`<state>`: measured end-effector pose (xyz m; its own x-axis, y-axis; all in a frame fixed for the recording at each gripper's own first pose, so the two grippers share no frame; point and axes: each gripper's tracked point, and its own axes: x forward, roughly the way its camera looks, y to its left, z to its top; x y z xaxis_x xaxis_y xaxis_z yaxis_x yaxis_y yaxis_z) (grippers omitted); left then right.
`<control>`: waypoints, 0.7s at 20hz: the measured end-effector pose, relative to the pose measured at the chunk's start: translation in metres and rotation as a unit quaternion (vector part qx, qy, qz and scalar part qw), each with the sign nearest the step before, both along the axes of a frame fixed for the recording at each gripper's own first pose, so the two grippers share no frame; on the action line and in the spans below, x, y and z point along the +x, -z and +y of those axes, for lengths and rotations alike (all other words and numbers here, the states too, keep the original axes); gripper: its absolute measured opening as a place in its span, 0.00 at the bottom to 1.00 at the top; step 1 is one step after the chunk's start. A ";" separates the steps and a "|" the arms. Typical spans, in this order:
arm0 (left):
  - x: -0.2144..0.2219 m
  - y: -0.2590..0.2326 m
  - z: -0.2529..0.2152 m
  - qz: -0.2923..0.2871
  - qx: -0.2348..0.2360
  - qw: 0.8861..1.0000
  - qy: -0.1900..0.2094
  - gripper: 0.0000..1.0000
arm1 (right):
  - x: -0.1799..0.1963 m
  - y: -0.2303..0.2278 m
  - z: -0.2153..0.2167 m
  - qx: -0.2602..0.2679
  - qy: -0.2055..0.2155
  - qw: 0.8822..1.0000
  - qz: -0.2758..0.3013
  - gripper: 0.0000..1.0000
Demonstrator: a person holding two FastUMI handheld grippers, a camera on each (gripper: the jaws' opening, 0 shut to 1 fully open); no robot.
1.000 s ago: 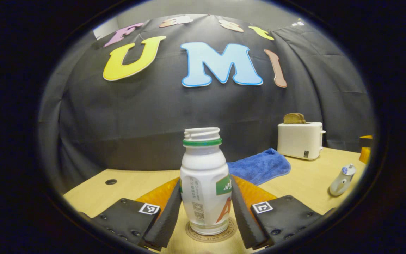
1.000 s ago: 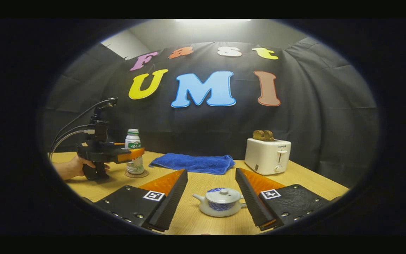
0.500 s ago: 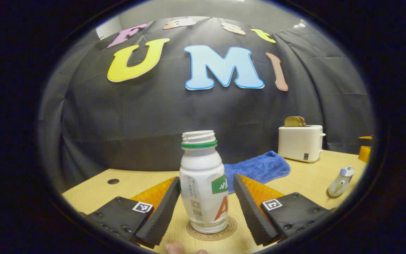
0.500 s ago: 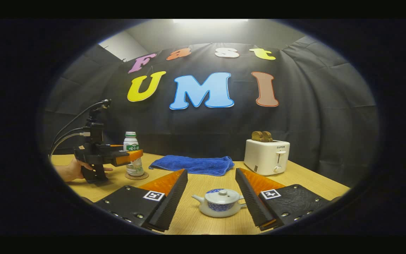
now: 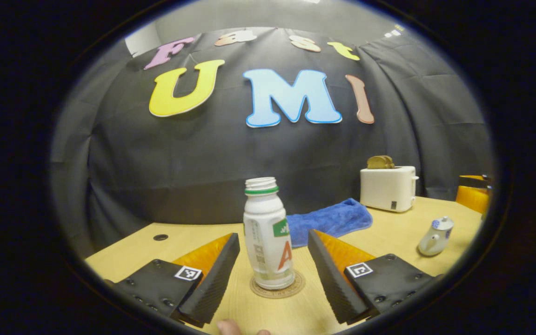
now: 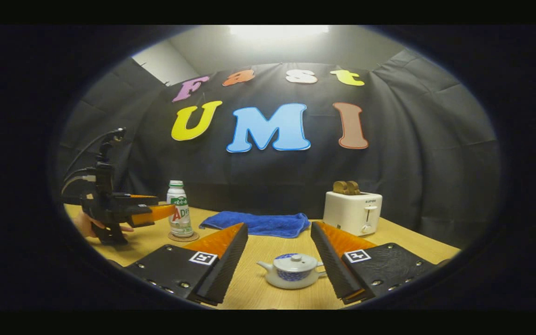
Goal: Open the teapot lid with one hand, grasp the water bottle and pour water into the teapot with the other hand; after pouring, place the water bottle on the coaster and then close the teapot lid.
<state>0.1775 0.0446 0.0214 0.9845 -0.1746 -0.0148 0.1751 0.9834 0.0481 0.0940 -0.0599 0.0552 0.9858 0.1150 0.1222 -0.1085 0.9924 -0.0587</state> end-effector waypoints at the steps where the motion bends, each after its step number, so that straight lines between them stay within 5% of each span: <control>1: -0.020 -0.001 -0.007 -0.001 -0.003 1.000 0.008 0.98 | -0.001 0.002 0.003 0.002 -0.001 1.000 0.006 0.84; 8: -0.140 -0.033 -0.031 -0.061 -0.001 0.997 -0.042 1.00 | -0.054 0.003 0.035 0.042 0.027 0.999 0.020 0.84; 14: -0.161 0.007 -0.046 -0.019 -0.033 0.998 -0.057 0.97 | -0.083 0.043 0.056 0.035 0.043 0.997 0.045 0.85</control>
